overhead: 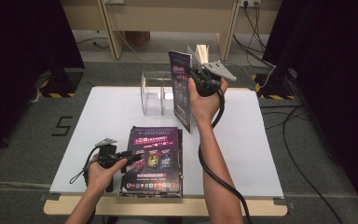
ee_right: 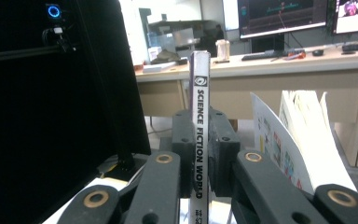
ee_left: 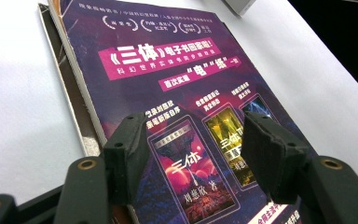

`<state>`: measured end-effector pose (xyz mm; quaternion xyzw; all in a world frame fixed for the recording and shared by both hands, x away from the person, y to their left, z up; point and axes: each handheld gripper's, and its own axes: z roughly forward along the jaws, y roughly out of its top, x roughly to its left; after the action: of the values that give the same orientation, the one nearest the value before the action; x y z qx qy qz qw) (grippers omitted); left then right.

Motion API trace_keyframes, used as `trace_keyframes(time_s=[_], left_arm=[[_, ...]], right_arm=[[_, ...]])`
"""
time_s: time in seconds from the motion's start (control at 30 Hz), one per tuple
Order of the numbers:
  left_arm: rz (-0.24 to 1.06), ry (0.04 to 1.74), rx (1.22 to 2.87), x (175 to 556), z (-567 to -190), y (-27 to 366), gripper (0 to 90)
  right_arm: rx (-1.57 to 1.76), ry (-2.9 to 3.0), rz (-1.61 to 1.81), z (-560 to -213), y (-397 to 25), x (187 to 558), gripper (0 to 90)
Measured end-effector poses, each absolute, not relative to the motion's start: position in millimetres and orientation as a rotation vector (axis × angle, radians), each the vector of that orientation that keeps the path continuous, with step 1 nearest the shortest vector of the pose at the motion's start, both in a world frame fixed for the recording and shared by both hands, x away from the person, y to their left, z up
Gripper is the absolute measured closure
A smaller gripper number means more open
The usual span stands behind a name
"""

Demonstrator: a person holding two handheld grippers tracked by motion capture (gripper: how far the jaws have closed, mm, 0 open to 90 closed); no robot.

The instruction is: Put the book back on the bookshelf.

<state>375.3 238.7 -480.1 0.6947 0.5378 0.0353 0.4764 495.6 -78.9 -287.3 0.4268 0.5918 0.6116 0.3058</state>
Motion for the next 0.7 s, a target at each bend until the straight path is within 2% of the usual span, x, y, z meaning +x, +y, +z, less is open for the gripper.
trace_keyframes(time_s=[0.7], left_arm=[[0.088, 1.316, 1.69, 376, -480, 242, 40.1]], right_arm=[[1.124, 1.524, 1.651, -284, -65, 512, 83.6]])
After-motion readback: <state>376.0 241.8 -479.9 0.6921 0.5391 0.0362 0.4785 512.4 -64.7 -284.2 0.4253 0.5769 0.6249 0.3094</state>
